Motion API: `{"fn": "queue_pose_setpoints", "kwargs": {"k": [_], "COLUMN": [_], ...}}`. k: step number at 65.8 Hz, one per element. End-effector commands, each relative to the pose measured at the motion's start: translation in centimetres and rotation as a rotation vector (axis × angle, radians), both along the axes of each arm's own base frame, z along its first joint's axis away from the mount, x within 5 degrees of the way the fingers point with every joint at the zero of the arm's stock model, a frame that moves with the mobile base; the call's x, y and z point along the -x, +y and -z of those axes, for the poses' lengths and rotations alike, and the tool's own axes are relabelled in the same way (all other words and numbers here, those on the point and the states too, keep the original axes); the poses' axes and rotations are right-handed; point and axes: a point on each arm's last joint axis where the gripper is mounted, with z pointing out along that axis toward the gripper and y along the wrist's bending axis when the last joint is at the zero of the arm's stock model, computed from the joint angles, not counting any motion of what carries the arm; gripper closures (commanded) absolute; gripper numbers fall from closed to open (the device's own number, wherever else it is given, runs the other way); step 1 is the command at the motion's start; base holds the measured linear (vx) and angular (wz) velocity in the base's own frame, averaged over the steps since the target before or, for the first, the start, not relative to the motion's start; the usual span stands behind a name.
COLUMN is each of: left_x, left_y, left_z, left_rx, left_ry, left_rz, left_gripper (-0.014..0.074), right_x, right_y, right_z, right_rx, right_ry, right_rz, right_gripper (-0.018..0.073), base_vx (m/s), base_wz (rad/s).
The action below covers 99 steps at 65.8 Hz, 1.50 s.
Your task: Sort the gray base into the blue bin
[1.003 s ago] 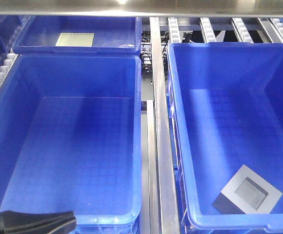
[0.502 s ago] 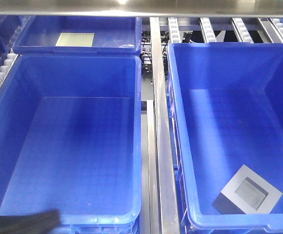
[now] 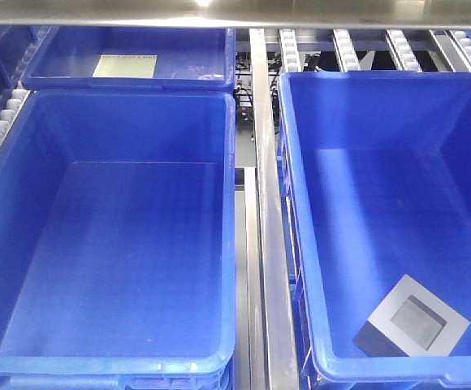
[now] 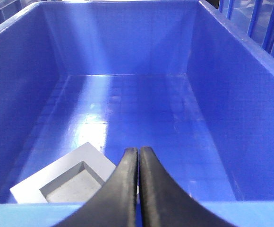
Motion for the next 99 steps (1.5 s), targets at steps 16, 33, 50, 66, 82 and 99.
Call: {"fn": "queue_pose_setpoints", "kwargs": {"k": [16,33,50,66,82,99], "left_x": [-0.1,-0.2,-0.2,-0.2,-0.2,-0.2], "left_y": [1.5,1.5,1.5,1.5,1.5,1.5], "left_z": [0.9,1.7,1.7,1.7,1.7,1.7], "left_rx": [-0.025,-0.027,-0.027,-0.027,-0.027,-0.027], "left_ry": [-0.054,-0.039,-0.04,-0.04,-0.04,-0.04], "left_rz": [-0.275,-0.283,-0.283,-0.283,-0.283,-0.283], "left_gripper": [0.0594,0.0594,0.0594,0.0594,0.0594,0.0594], "right_x": [-0.2,-0.2,-0.2,-0.2,-0.2,-0.2], "right_y": [0.0,0.0,0.0,0.0,0.0,0.0], "right_z": [-0.3,-0.3,-0.3,-0.3,-0.3,-0.3], "right_rx": [0.02,0.02,0.02,0.02,0.02,0.02], "right_ry": [-0.036,-0.036,-0.036,-0.036,-0.036,-0.036], "right_rz": [0.002,0.002,0.002,0.002,0.002,0.002], "right_gripper": [0.0564,0.0564,0.0564,0.0564,0.0564,0.0564], "base_vx": [0.0,0.0,0.0,0.0,0.0,0.0], "base_wz": [0.0,0.0,0.0,0.0,0.0,0.0]}}
